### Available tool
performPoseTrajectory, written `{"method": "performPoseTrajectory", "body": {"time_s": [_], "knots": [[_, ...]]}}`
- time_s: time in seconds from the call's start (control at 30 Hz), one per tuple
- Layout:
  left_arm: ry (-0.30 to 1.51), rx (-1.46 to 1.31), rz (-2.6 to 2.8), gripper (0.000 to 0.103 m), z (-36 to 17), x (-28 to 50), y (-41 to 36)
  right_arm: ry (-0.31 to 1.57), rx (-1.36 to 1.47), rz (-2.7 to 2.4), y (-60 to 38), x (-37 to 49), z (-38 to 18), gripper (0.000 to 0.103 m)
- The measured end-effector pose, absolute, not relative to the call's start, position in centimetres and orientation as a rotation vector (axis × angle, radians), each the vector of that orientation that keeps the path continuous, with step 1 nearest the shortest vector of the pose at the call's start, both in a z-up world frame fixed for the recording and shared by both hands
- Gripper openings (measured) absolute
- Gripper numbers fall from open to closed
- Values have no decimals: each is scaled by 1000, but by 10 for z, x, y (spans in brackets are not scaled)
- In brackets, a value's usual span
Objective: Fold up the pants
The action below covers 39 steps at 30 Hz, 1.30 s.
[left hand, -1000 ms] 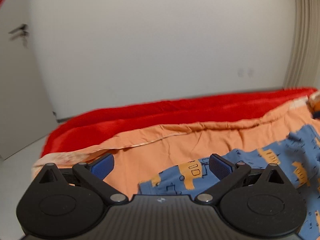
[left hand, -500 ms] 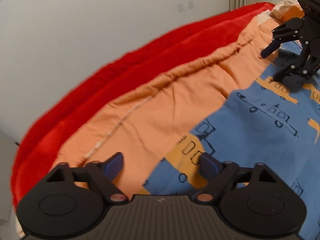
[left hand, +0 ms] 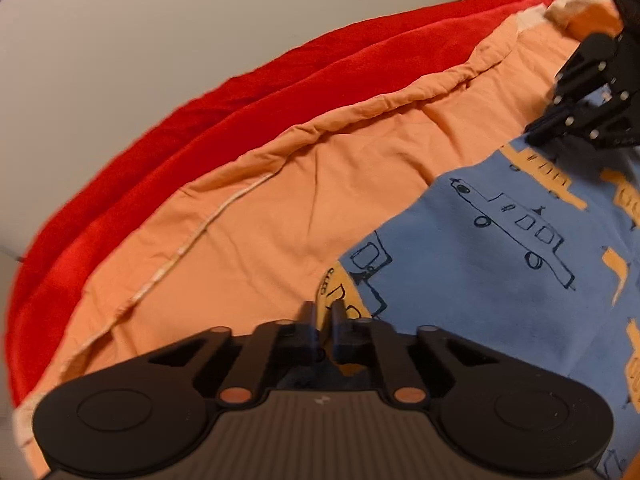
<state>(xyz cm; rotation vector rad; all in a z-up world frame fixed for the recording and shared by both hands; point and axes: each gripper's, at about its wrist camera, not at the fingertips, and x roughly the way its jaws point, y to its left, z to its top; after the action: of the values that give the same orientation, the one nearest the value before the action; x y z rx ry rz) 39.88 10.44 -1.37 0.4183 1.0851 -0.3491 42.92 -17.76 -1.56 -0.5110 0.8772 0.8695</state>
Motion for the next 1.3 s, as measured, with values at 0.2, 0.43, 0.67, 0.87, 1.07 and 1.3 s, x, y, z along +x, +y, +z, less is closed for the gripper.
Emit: {"method": "performPoseTrajectory", "body": {"time_s": [0.2,0.43,0.67,0.87,1.07,1.3], "knots": [[977,474,-184,2,28,396,98,723,-560,792,-172,424,10,0],[934,408,-75,2,20,424,109,646,-581,616,-144,459,6,0],[993,344,-28,2,-5,441,115,693,-599,577,-134,472,-15,0],[844,338,-47,2,27,407,116,607,-531,598,-152,443,19,0],[621,427,-131,2,54,333,113,491,-469,639,-184,379,62,0],[455,550,-210,2,69,236,107,367,-406,657,-211,262,81,0]]}}
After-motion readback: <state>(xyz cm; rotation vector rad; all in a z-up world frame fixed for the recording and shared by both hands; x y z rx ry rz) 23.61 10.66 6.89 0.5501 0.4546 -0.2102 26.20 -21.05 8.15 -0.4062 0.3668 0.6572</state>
